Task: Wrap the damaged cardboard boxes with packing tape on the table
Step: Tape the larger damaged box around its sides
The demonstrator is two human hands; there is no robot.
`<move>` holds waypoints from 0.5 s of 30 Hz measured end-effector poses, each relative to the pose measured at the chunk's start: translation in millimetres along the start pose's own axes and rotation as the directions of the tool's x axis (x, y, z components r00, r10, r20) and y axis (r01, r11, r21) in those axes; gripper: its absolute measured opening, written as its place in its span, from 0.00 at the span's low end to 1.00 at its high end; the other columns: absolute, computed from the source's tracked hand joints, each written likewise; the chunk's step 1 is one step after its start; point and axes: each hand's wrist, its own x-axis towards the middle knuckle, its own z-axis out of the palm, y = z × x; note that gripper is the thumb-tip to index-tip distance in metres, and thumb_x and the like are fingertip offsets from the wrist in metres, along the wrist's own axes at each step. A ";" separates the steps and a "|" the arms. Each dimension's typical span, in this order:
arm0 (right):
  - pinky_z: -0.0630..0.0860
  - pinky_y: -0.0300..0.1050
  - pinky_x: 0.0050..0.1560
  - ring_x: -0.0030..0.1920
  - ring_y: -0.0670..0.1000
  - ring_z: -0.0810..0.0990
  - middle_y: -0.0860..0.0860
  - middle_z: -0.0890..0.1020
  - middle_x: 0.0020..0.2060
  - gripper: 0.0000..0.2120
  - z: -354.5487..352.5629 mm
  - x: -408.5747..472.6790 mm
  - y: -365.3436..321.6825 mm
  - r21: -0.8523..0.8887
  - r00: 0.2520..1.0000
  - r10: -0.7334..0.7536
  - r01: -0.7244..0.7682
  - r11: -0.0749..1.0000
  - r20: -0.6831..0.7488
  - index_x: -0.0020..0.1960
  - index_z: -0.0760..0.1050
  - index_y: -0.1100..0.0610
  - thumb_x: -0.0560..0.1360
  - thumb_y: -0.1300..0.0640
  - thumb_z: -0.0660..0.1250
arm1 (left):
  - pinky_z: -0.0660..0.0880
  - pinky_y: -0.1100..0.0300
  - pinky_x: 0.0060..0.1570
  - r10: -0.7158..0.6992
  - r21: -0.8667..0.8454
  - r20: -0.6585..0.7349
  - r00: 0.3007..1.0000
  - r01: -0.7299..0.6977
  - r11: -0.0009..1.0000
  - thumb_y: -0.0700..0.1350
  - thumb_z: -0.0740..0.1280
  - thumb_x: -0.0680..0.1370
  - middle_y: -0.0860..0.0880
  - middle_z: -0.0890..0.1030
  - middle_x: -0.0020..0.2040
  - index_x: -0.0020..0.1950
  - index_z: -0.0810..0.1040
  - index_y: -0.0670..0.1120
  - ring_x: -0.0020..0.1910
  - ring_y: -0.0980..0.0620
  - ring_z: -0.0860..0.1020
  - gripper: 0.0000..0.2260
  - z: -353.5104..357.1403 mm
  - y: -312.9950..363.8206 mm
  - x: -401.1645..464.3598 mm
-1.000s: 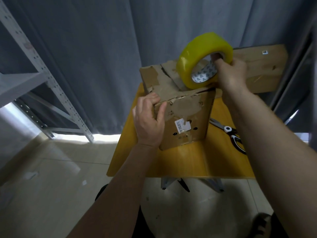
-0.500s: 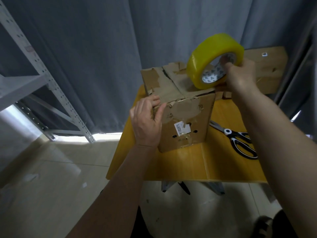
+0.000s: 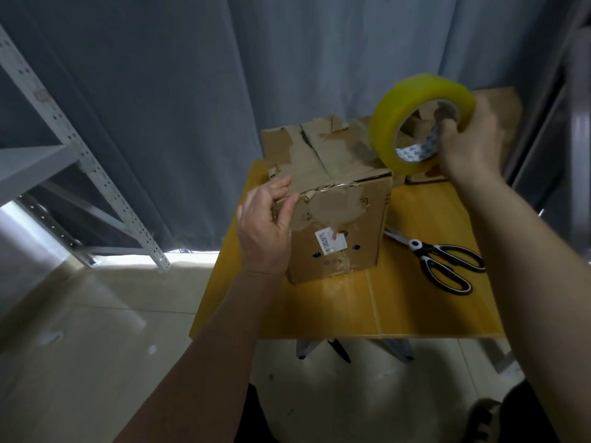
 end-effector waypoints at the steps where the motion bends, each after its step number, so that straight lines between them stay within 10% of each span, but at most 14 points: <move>1: 0.76 0.51 0.56 0.53 0.49 0.75 0.47 0.75 0.51 0.12 -1.1 0.8 0.8 0.011 1.000 0.021 -0.021 1.000 0.011 0.63 0.71 0.53 0.80 0.54 0.61 | 0.74 0.42 0.55 -0.008 -0.010 -0.002 1.000 0.008 1.000 0.46 0.66 0.78 0.46 0.83 0.55 0.49 0.79 0.39 0.55 0.46 0.80 0.10 0.9 1.1 0.1; 8: 0.72 0.48 0.50 0.55 0.57 0.77 0.55 0.79 0.55 0.12 -8.7 5.9 8.2 -0.099 0.999 -0.025 0.028 0.995 0.026 0.61 0.72 0.54 0.79 0.53 0.62 | 0.74 0.44 0.55 -0.016 0.029 0.000 1.000 0.016 0.999 0.47 0.66 0.78 0.48 0.83 0.55 0.49 0.80 0.40 0.55 0.48 0.80 0.11 0.3 -1.8 1.6; 15: 0.82 0.60 0.41 0.50 0.60 0.81 0.54 0.77 0.53 0.12 -8.4 -14.6 41.6 -0.069 0.954 0.253 -0.245 0.967 0.163 0.62 0.71 0.52 0.79 0.52 0.63 | 0.76 0.45 0.55 0.009 -0.040 -0.035 0.999 -0.010 0.999 0.46 0.66 0.79 0.49 0.81 0.53 0.50 0.80 0.38 0.55 0.48 0.79 0.11 4.4 -7.0 0.2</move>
